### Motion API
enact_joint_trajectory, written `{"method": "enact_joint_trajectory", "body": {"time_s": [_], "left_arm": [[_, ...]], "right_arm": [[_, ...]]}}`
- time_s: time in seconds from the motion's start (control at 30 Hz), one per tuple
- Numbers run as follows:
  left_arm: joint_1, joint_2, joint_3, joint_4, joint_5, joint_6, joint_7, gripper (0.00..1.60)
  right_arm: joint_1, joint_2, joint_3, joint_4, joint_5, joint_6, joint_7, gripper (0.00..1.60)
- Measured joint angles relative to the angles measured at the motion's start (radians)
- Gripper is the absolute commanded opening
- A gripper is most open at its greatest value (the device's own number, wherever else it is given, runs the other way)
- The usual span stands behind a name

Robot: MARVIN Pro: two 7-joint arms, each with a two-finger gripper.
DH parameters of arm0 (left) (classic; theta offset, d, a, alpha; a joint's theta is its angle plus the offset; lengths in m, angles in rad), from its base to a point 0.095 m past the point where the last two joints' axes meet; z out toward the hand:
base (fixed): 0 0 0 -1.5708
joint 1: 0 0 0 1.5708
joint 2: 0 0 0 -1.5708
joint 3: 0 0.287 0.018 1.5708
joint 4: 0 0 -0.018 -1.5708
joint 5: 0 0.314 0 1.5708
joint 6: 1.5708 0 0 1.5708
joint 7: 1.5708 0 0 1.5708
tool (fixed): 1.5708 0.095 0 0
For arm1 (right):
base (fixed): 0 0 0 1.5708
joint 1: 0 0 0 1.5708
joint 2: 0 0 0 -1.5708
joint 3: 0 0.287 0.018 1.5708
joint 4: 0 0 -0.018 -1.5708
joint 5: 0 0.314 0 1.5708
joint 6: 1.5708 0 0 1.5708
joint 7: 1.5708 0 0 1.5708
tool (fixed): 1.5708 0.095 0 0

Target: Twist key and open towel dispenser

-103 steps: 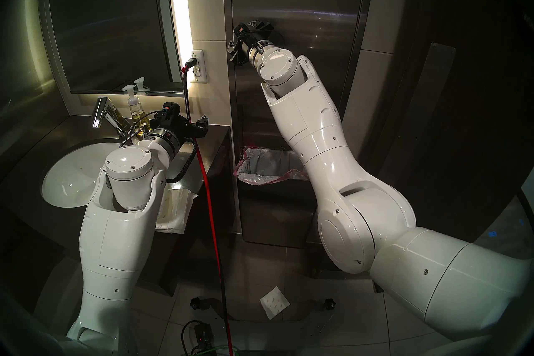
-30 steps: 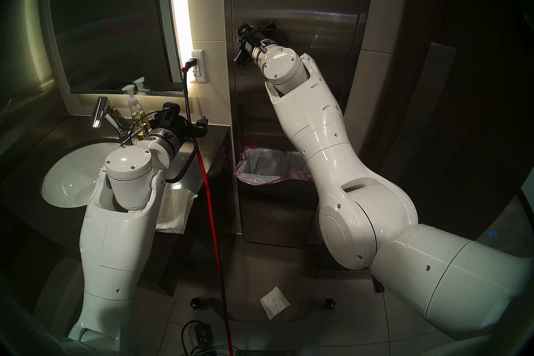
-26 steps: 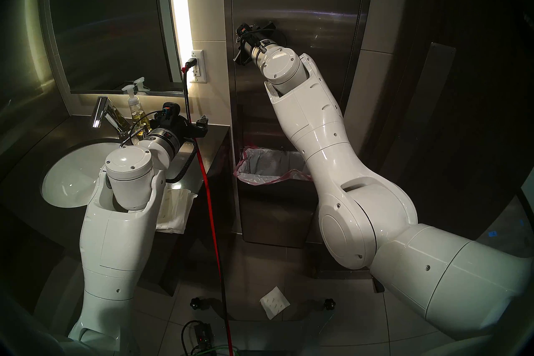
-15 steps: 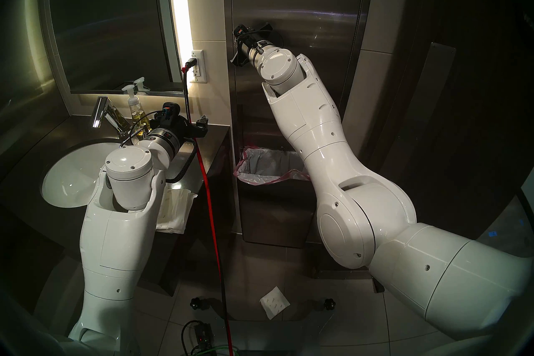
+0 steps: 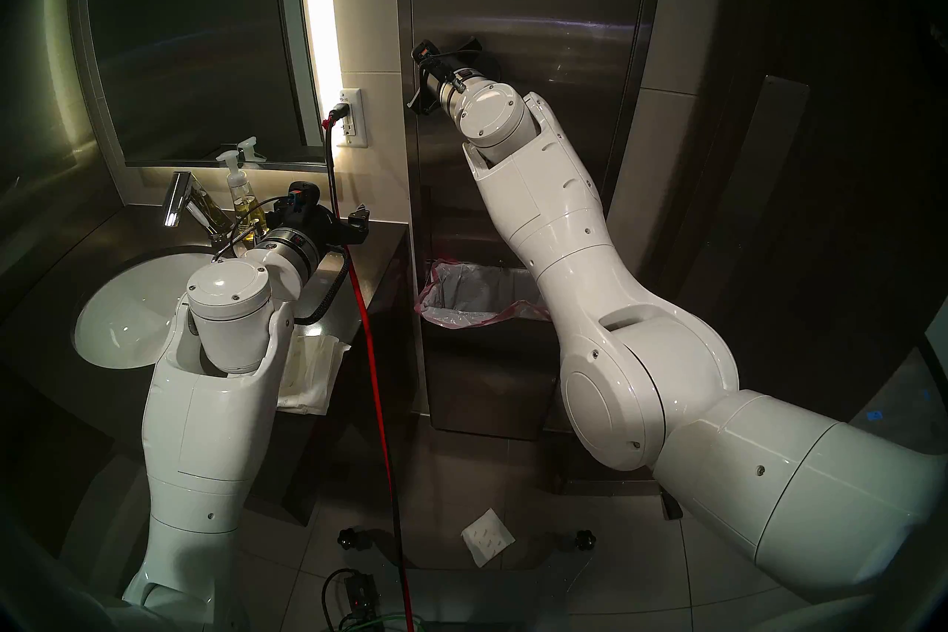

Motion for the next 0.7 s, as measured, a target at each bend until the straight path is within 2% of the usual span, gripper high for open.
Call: {"method": "enact_joint_trajectory", "body": {"time_s": [0.33, 0.7], "left_arm": [[0.0, -0.002, -0.001, 0.0, 0.002, 0.0, -0.001, 1.6], [0.0, -0.003, -0.002, 0.0, 0.004, 0.0, -0.003, 1.6]], "right_arm": [[-0.01, -0.036, 0.049, -0.011, 0.05, 0.035, -0.006, 0.0], [-0.04, -0.109, 0.156, -0.033, 0.176, 0.07, -0.036, 0.0]]}}
